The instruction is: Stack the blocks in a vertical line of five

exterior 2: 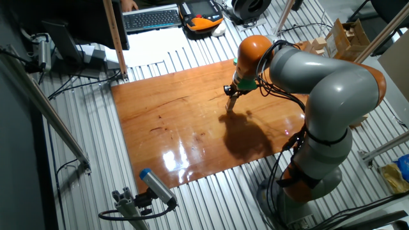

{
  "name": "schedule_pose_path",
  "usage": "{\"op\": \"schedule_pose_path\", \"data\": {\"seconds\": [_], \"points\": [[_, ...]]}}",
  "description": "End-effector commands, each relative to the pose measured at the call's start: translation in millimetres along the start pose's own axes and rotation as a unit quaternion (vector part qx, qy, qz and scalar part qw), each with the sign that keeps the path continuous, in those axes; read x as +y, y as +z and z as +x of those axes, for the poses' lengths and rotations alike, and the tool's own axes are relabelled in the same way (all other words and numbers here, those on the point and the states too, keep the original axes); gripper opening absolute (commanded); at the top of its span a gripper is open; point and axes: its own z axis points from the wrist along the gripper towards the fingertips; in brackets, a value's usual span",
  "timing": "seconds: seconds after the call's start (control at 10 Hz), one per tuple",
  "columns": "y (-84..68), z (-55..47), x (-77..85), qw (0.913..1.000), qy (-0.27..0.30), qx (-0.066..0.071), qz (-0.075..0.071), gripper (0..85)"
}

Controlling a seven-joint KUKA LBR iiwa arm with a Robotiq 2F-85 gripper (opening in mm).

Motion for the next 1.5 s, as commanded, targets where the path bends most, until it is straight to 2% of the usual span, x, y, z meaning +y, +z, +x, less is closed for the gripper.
{"op": "schedule_pose_path", "data": {"seconds": [0.0, 0.1, 1.4], "points": [[0.0, 0.0, 0.0, 1.0000, 0.001, -0.001, 0.001, 17.0], [0.0, 0.0, 0.0, 1.0000, 0.003, -0.001, 0.000, 34.0], [0.5, -0.5, 0.1, 0.9999, 0.009, -0.006, 0.005, 34.0]]}}
